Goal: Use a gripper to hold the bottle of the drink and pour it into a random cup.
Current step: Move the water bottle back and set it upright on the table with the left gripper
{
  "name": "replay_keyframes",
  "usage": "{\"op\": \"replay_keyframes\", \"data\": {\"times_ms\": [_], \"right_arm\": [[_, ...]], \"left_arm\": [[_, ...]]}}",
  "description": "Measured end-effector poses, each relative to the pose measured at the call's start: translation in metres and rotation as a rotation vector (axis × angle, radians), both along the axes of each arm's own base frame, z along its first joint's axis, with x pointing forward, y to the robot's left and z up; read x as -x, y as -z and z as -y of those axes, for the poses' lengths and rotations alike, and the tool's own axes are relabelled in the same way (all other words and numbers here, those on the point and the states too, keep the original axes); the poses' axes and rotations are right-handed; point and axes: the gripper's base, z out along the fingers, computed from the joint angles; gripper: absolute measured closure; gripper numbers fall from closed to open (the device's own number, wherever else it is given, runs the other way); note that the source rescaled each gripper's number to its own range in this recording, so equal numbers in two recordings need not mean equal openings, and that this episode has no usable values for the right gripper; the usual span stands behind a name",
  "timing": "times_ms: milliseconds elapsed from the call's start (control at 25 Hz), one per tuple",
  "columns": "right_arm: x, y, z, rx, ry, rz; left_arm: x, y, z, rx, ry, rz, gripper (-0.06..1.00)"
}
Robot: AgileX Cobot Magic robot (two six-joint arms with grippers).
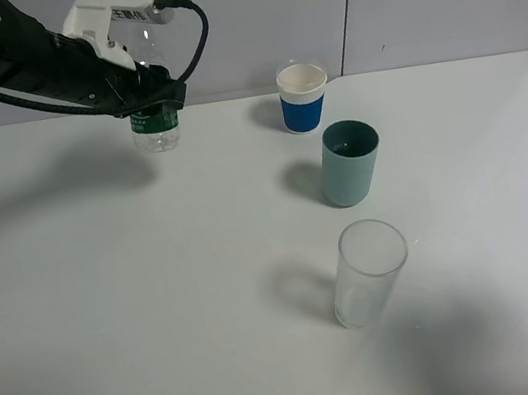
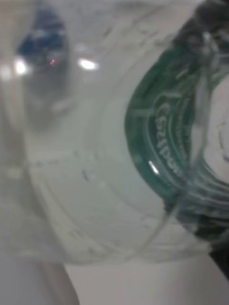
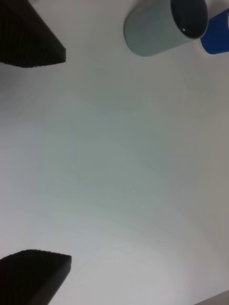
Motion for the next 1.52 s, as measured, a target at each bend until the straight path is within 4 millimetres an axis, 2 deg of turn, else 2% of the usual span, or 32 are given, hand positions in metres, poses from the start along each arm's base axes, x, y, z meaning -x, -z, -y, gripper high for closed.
{"op": "replay_keyframes", "data": {"times_ms": [160, 320, 720, 1000, 1320, 1520], "right_arm": [[0.0, 0.0, 0.0, 0.0, 0.0, 0.0], [0.0, 0.0, 0.0, 0.0, 0.0, 0.0], [0.0, 0.0, 0.0, 0.0, 0.0, 0.0], [0.0, 0.0, 0.0, 0.0, 0.0, 0.0], [0.0, 0.0, 0.0, 0.0, 0.0, 0.0], [0.0, 0.0, 0.0, 0.0, 0.0, 0.0]], "left_arm": [[-0.005, -0.004, -0.004, 0.083, -0.11, 0.063, 0.94], [-0.002, 0.003, -0.006, 0.17, -0.153, 0.149, 0.94], [0.028, 0.035, -0.013, 0.197, -0.072, 0.28, 0.94], [0.05, 0.064, -0.022, 0.324, 0.031, 0.345, 0.94], [0.054, 0.098, -0.016, 0.339, 0.126, 0.303, 0.94], [0.054, 0.114, -0.014, 0.339, 0.166, 0.346, 0.94]]}}
